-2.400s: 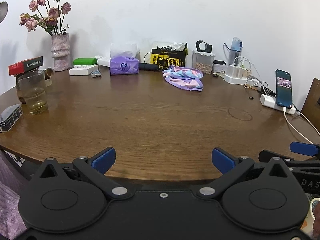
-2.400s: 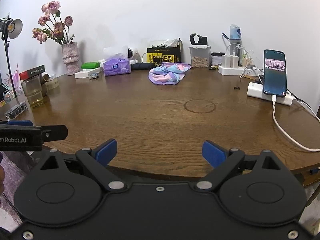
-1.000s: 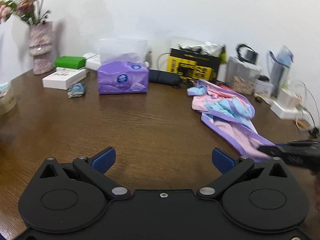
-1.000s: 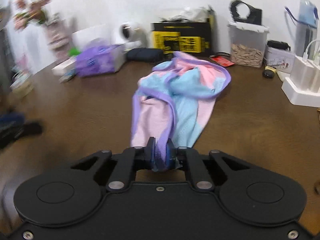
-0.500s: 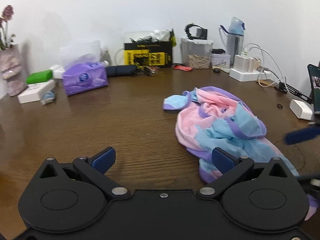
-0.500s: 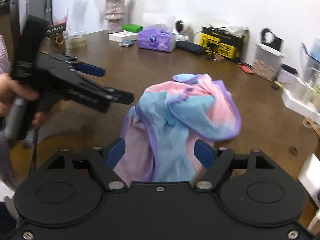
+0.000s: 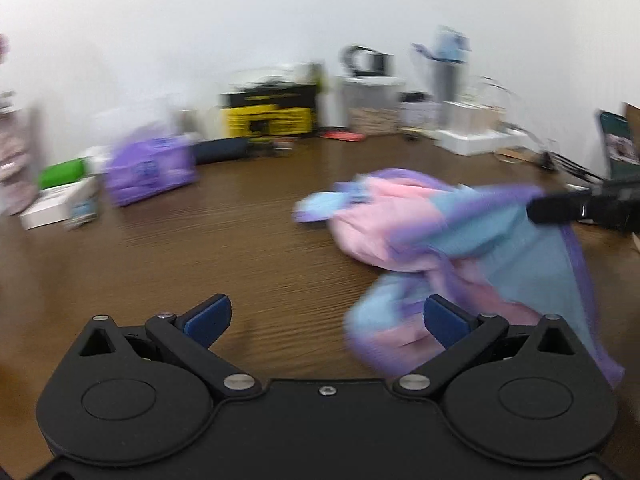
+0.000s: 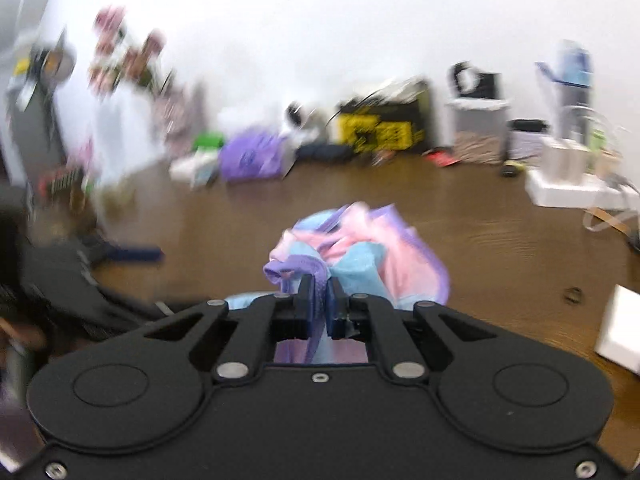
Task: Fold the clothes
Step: 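Grasp a purple-trimmed edge with the right gripper while the left gripper grasps another edge, then lift the garment by both edges and shake it out in the air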
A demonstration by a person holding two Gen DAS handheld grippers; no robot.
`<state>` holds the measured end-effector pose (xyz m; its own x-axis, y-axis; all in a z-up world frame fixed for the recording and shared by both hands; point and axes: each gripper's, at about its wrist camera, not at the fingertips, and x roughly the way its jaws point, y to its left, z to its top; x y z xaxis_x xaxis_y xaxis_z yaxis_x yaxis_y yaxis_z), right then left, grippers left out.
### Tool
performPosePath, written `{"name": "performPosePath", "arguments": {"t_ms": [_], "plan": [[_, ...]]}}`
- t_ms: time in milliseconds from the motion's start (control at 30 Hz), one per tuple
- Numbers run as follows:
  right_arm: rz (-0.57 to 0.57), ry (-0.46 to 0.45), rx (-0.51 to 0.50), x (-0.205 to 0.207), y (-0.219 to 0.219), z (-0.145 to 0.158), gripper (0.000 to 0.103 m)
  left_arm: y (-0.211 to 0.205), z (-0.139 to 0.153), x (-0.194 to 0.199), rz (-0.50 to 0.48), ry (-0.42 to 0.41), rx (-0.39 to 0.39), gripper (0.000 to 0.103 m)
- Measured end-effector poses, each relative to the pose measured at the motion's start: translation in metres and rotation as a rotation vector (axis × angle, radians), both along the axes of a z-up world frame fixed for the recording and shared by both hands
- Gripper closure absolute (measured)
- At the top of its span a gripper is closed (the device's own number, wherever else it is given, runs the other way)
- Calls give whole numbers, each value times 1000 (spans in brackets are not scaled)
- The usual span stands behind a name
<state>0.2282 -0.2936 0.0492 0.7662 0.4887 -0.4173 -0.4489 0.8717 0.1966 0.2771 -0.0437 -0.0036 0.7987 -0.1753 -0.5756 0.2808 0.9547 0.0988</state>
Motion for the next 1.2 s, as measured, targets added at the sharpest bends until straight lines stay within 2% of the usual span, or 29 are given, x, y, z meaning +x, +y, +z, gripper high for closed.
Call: {"name": "performPosePath", "arguments": {"t_ms": [67,167,233,267,300,333,367,400,467,533,567,600,667,700,733,833,867,900,933,967,1000,1067,1133,1200], "plan": [[-44,-16,22,-10,-16,4,95,-14,-6,6,-19,4,54,0],[-140,-26,50,-21,-36,2,95,-18,-12,3,-34,15,56,2],[-210,10,75,-23,-52,-7,95,-17,-15,3,-40,30,45,8],[-240,27,75,-26,-59,-14,95,-13,-17,4,-38,41,28,19],[-260,46,69,-29,-64,-20,95,-8,-17,5,-34,42,-1,36],[-262,65,73,-31,-66,-26,95,-6,-16,6,-32,47,-22,49],[-264,83,76,-33,-68,-32,95,-3,-15,7,-29,51,-39,71],[-261,97,73,-38,-64,-41,95,-3,-13,7,-18,47,-35,83],[-265,95,43,-41,-62,-45,95,-2,-10,8,3,40,-30,87],[-269,87,24,-43,-61,-48,95,6,-2,6,31,38,-67,85],[-264,86,30,-45,-61,-49,95,9,2,4,42,37,-84,76],[-255,86,36,-45,-61,-50,94,9,6,0,38,39,-90,43],[-240,79,38,-51,-60,-54,94,7,13,-7,23,12,-85,1],[-227,76,40,-50,-60,-54,94,3,15,-11,5,-18,-71,0],[-218,76,41,-50,-58,-54,94,-8,18,-19,-52,-64,-29,0],[-201,75,48,-50,-55,-50,94,-36,12,-11,-150,-58,83,1],[-198,71,49,-51,-54,-49,94,-43,7,-5,-155,-48,107,9],[-199,68,49,-52,-54,-48,94,-45,5,0,-155,-26,113,37],[-199,66,50,-54,-53,-48,94,-48,2,4,-155,-5,119,55],[-200,63,50,-55,-53,-47,94,-50,0,10,-154,19,119,90],[-201,61,50,-57,-53,-46,94,-47,-3,17,-150,60,87,96],[-209,66,54,-57,-53,-48,94,-38,-2,19,-126,78,32,99],[-219,69,58,-55,-55,-49,94,-26,9,16,-101,49,-19,100],[-217,52,66,-53,-58,-44,94,-12,38,7,-69,-49,-60,100]]}}
